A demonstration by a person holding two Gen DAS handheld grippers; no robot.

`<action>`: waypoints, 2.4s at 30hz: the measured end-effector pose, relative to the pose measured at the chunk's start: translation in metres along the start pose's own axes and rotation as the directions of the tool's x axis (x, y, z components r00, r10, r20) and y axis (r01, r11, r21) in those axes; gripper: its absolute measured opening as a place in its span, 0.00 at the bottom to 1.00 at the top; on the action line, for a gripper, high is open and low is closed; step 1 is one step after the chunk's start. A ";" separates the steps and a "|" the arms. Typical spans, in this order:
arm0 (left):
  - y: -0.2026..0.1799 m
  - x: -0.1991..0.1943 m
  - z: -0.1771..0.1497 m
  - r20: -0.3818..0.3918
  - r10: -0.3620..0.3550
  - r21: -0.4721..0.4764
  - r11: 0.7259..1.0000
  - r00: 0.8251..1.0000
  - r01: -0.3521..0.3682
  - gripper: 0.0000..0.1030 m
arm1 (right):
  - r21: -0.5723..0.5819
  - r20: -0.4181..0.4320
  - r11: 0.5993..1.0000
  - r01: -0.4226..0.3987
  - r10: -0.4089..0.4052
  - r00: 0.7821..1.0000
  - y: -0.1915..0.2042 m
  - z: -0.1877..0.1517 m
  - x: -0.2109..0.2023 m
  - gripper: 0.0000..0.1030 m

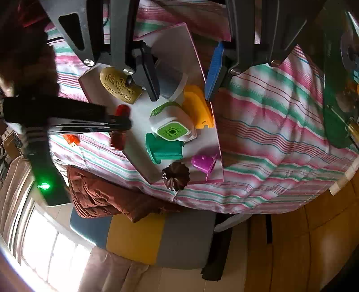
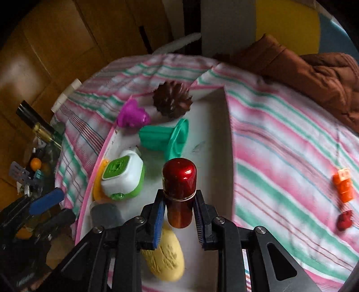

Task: Organize rigid objects
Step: 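Carry the red cylinder over the tray with the right tool, then lower the red cylinder into the tray and open the right tool, then move both open tools back to the orange cubes and red puzzle piece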

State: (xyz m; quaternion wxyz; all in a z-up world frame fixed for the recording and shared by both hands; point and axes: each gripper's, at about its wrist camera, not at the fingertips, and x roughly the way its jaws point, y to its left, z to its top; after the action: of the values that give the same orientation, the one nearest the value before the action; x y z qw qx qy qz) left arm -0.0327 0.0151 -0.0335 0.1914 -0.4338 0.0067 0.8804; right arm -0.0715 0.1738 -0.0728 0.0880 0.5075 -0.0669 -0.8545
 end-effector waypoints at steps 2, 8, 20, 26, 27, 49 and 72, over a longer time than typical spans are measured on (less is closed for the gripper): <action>0.001 0.002 -0.001 -0.006 0.000 -0.001 1.000 1.000 0.000 0.41 | -0.010 -0.017 1.000 -0.004 0.003 1.000 0.005 -0.002 0.012 0.25; 0.003 0.005 -0.003 -0.019 -0.001 -0.008 1.000 1.000 0.001 0.41 | -0.018 -0.036 1.000 0.004 -0.004 0.999 0.010 -0.009 0.028 0.25; 0.005 0.001 -0.002 -0.008 0.012 -0.017 1.000 1.000 -0.012 0.41 | -0.095 -0.068 0.995 0.026 -0.032 0.997 0.022 -0.021 0.022 0.25; 0.004 -0.001 -0.002 -0.003 0.030 -0.010 0.999 1.000 -0.030 0.41 | -0.072 -0.063 0.997 0.017 -0.022 0.998 0.017 -0.023 0.019 0.41; 0.004 -0.002 -0.002 -0.003 0.032 -0.011 0.999 0.999 -0.032 0.41 | -0.065 -0.061 0.998 0.011 -0.015 0.998 0.016 -0.024 0.018 0.43; -0.009 -0.009 -0.003 0.017 0.052 0.036 0.998 0.998 -0.053 0.41 | -0.027 0.090 0.995 0.101 -0.098 0.991 0.002 -0.033 -0.029 0.49; -0.068 -0.011 0.009 0.048 0.034 0.206 0.978 0.998 -0.043 0.41 | 0.257 0.157 0.899 0.354 -0.400 0.903 -0.168 -0.063 -0.120 0.54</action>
State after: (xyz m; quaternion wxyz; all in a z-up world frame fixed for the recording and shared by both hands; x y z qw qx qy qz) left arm -0.0104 0.0765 -0.0090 0.2186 -0.3915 0.1024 0.8879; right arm 0.0260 0.3625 -0.0343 -0.1445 0.4261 -0.0707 -0.8903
